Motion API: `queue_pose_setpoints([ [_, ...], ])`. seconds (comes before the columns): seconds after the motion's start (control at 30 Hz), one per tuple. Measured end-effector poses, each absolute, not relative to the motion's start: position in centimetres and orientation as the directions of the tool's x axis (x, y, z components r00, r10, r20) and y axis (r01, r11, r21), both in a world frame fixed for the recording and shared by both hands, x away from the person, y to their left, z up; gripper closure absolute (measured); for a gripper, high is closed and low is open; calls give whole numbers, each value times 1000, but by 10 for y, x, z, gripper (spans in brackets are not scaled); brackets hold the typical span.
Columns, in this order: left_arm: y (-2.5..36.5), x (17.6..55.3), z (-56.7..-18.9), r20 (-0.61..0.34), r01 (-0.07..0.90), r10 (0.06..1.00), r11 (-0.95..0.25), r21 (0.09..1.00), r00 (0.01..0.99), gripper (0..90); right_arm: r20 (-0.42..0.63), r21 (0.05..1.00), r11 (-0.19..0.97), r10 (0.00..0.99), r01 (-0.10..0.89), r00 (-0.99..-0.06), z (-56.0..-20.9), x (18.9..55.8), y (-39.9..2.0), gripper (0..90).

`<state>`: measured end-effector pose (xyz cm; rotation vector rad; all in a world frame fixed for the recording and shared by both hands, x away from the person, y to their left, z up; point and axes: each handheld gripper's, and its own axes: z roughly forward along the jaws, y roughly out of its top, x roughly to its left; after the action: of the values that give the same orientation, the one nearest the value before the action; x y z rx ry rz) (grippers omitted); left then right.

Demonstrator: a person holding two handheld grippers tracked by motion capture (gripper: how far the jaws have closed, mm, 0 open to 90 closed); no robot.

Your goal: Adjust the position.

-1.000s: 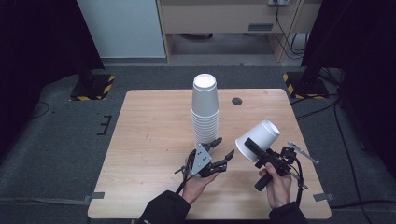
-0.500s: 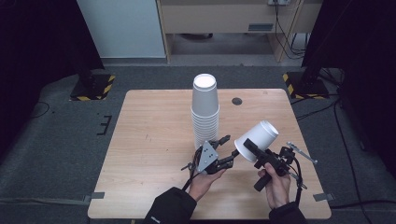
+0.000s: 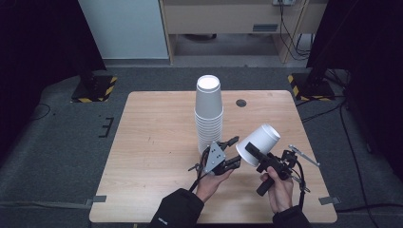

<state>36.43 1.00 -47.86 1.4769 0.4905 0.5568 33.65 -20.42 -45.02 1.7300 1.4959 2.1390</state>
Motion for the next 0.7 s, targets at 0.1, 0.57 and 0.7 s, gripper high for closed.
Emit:
queue_pose_setpoints([
  [0.1,8,365,-479,28,-49,623,15,999,782,524,751,657,-540,534,527,-389,-451,337,-202,138],
  [0.57,8,368,-479,26,-60,631,33,998,775,591,770,634,-537,506,557,-389,-455,337,-197,138],
  [0.7,7,367,-479,28,-62,628,33,998,778,627,779,622,-538,494,569,-385,-457,338,-196,137],
])
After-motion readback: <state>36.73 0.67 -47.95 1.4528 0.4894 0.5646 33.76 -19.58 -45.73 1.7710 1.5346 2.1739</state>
